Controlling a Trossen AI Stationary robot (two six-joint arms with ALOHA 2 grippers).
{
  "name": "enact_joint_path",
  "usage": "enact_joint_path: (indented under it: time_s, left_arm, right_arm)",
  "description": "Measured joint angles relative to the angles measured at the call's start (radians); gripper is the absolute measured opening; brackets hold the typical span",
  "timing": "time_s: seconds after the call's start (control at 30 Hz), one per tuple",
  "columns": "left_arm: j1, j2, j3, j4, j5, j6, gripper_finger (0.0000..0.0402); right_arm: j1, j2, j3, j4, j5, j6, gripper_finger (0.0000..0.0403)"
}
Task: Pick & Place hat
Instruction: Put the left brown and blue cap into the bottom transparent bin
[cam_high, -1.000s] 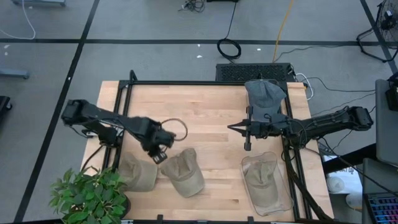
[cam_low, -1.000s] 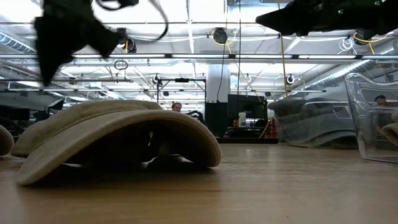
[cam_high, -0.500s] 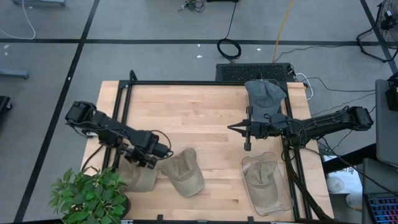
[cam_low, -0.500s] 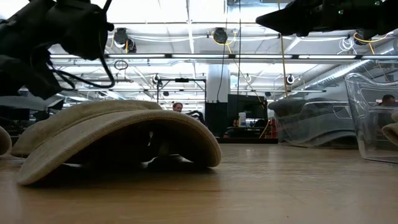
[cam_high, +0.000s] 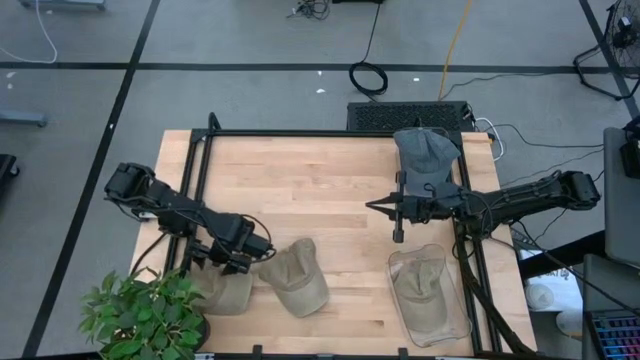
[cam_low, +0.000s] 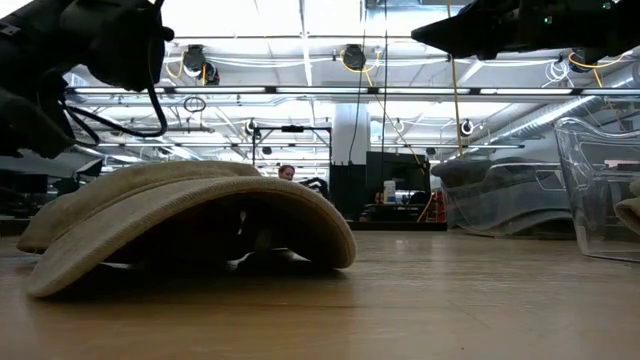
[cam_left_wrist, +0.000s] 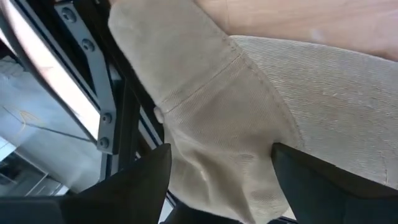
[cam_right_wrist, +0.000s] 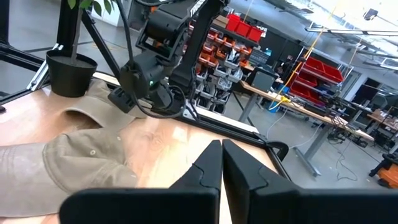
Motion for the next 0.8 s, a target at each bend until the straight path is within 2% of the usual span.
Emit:
enact_joint_path:
  time_s: [0.2, 0.27, 0.4, 0.5, 0.6, 0.7, 0.8]
  left_arm:
    - [-0.028, -0.001, -0.012, 0.106, -0.094, -0.100, 0.0252]
    - [-0.031, -0.001, -0.034, 0.142, -0.084, -0.112, 0.0233]
    - [-0.030, -0.001, -0.074, 0.190, -0.052, -0.140, 0.0183]
    - [-0.027, -0.001, -0.084, 0.186, -0.072, -0.113, 0.0133]
    - [-0.002, -0.001, -0.084, 0.184, -0.145, -0.036, 0.0072]
    - [0.057, -0.001, -0.084, 0.182, -0.268, 0.046, 0.0016]
    - [0.146, -0.001, -0.084, 0.195, -0.409, 0.122, 0.0017]
  right_arm:
    - [0.000, 0.000, 0.000, -0.019, 0.000, -0.004, 0.0000]
    - [0.000, 0.000, 0.000, -0.019, 0.000, -0.004, 0.0000]
    - [0.000, 0.000, 0.000, -0.019, 0.000, -0.004, 0.0000]
    - [0.000, 0.000, 0.000, -0.019, 0.001, -0.005, 0.0000]
    - [0.000, 0.000, 0.000, -0.018, 0.001, -0.008, 0.0000]
    - [0.000, 0.000, 0.000, -0.012, 0.001, -0.008, 0.0000]
    - [0.000, 0.000, 0.000, -0.006, 0.001, -0.008, 0.0000]
